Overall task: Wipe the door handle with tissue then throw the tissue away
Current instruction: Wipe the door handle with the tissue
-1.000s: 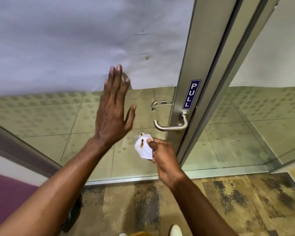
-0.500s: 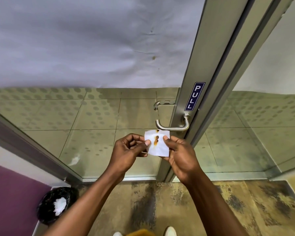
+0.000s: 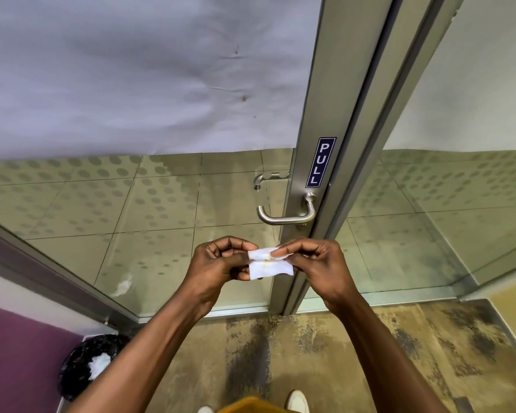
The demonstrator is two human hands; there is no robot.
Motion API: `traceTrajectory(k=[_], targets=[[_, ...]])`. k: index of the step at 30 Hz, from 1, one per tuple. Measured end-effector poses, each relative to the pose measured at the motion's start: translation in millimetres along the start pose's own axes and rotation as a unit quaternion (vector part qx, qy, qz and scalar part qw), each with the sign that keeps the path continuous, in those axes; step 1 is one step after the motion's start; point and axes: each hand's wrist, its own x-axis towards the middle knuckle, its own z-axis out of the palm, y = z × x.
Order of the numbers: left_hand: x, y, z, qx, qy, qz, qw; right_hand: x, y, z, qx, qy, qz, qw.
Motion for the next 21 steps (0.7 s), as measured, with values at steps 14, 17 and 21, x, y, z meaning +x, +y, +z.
traceTrajectory(k=[14,17,21], targets=[[-7.3,-15.0,12.9,0.004,-0.018,-0.066,0.998,-13.6,12.8,-9.5,-0.015,-0.028,-0.054,0.998],[-8.7,-13.7,16.3,0.021,-0.014,-0.03,0.999,-15.5,17.6,-11.3,0.001,0.008,-0.032,0.999],[-9.7,-14.2,19.2,0.092,-0.004,0.027,0.995,-14.9,20.7,-15.6,0.035,0.018,0.041,0.998]])
